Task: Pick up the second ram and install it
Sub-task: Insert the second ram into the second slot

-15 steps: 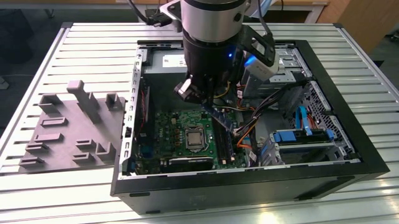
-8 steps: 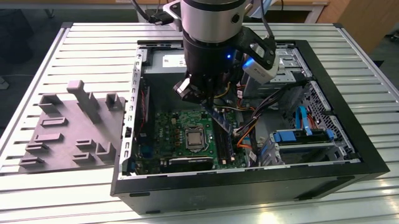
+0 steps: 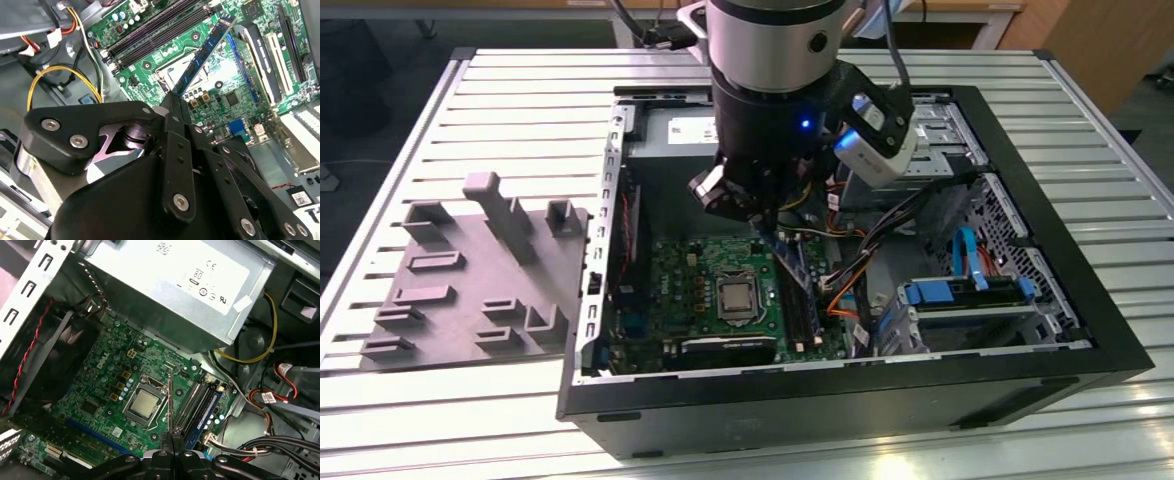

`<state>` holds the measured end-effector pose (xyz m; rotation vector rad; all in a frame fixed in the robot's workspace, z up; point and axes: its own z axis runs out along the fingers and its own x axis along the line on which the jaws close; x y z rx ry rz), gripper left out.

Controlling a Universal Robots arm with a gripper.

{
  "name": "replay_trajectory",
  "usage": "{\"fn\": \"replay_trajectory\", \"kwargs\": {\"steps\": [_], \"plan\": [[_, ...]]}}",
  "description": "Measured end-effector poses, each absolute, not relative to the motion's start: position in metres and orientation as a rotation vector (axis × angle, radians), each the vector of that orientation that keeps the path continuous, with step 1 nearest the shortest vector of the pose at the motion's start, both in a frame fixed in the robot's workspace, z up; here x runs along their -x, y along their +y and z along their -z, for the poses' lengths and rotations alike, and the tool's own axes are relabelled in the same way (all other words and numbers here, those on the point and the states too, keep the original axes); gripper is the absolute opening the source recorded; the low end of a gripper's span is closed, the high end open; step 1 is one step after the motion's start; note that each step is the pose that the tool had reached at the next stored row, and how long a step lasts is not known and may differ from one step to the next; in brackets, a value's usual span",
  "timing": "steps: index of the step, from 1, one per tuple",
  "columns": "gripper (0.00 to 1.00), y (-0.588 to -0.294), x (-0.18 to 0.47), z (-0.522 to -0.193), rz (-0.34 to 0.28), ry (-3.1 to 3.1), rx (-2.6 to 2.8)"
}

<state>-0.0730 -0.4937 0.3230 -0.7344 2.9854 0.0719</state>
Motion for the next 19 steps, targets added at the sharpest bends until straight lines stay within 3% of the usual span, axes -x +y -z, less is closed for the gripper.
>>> {"fn": "replay_trajectory", "kwargs": {"steps": [19], "plan": [[0.11,-0.4938,0.073,-0.3213,-0.061,3.04,0.428]]}}
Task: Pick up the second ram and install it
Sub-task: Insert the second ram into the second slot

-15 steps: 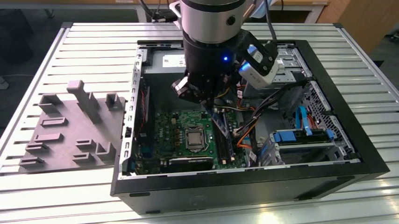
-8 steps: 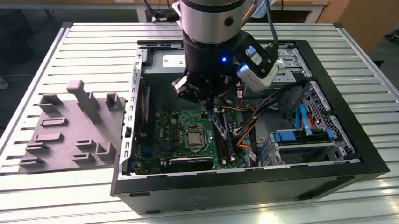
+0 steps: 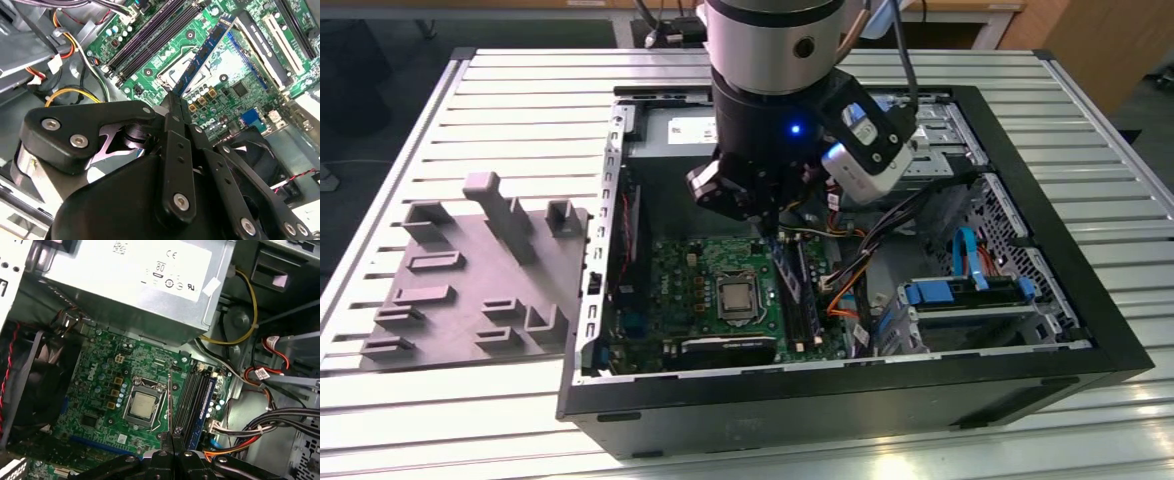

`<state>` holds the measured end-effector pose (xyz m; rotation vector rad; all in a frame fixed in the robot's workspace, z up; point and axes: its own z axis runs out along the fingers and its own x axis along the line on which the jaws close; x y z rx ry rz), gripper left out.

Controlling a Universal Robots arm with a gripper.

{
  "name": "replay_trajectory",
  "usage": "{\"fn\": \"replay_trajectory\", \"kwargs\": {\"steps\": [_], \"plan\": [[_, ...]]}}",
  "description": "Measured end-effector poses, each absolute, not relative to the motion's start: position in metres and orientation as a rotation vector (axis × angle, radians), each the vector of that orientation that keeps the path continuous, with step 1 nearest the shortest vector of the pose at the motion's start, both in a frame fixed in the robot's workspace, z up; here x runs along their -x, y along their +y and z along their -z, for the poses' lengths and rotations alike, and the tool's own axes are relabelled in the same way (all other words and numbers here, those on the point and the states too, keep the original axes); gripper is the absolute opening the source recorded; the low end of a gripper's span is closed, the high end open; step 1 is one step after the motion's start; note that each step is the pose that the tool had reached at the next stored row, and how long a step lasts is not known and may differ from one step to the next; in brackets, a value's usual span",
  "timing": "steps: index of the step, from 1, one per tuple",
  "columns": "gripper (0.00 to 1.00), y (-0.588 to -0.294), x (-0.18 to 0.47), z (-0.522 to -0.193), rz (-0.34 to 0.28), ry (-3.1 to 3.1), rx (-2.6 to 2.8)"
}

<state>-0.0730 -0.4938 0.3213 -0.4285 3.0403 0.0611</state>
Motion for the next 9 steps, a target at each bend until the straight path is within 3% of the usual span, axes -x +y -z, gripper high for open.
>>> {"fn": "replay_trajectory", "kwargs": {"steps": [9], "plan": [[0.11,-0.4937,0.073,-0.3205,-0.056,3.056,0.279]]}}
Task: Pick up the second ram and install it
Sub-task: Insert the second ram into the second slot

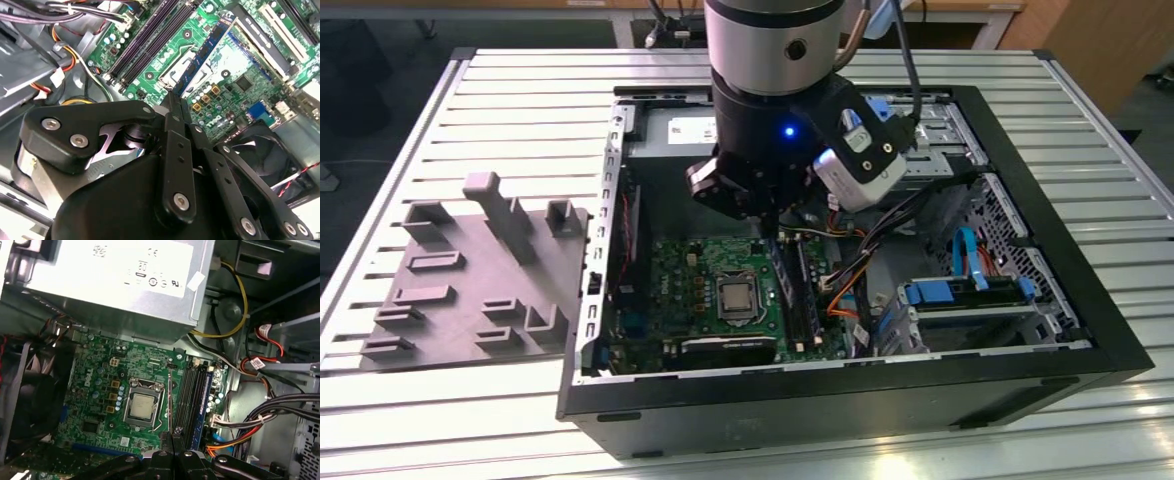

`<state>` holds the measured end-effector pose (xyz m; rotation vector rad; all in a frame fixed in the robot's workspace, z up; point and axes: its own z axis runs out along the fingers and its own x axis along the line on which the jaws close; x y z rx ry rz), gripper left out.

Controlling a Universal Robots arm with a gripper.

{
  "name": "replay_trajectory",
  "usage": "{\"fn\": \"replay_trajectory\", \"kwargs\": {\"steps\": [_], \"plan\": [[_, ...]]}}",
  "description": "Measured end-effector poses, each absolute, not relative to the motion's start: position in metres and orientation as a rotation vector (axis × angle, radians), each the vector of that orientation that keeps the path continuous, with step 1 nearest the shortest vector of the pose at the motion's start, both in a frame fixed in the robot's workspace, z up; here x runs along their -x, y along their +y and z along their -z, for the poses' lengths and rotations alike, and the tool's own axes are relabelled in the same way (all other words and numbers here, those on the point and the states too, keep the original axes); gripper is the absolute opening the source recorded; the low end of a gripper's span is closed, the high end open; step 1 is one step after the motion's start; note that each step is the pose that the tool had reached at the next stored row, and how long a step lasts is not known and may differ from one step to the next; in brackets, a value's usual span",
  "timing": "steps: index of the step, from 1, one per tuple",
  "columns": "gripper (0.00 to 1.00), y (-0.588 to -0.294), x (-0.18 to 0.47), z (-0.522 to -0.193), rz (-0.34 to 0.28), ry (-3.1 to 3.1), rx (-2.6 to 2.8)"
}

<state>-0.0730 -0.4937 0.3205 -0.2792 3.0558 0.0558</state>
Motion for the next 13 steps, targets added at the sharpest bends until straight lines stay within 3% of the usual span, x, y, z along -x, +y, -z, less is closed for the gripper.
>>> {"fn": "replay_trajectory", "kwargs": {"steps": [13], "plan": [[0.11,-0.4937,0.073,-0.3187,-0.046,3.066,0.024]]}}
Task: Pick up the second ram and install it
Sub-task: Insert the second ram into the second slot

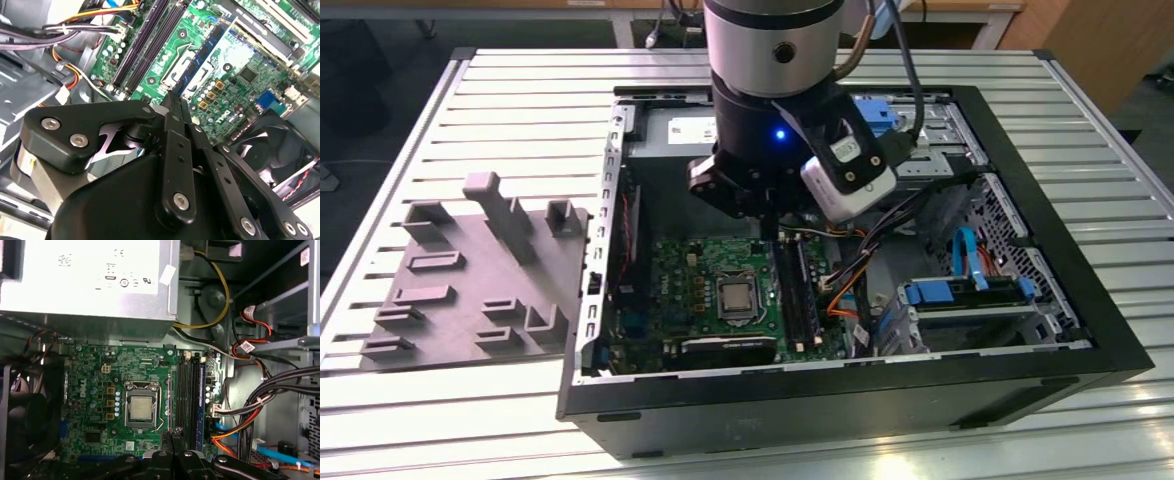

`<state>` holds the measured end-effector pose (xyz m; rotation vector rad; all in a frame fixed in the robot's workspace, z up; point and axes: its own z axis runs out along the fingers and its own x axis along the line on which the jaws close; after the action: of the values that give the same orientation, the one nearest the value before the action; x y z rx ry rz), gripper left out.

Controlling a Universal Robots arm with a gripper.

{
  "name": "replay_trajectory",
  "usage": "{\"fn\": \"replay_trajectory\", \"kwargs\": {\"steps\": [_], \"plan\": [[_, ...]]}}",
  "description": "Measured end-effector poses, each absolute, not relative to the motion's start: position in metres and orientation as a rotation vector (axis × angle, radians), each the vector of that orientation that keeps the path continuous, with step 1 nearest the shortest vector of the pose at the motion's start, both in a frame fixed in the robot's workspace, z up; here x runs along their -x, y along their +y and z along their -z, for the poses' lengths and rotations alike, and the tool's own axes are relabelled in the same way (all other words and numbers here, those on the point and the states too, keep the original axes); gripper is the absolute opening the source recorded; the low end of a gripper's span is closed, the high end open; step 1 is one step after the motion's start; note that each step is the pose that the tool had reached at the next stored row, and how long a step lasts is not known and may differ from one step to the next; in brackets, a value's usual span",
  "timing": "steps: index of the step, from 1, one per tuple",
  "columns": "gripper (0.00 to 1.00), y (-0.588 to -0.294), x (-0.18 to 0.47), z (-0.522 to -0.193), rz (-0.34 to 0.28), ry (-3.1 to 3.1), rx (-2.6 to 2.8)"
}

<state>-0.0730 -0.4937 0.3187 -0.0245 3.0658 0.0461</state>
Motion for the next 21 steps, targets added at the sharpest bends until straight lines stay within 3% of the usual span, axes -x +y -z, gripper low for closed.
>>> {"fn": "replay_trajectory", "kwargs": {"steps": [21], "plan": [[0.11,-0.4937,0.0731,-0.3117,-0.051,3.064,-0.054]]}}
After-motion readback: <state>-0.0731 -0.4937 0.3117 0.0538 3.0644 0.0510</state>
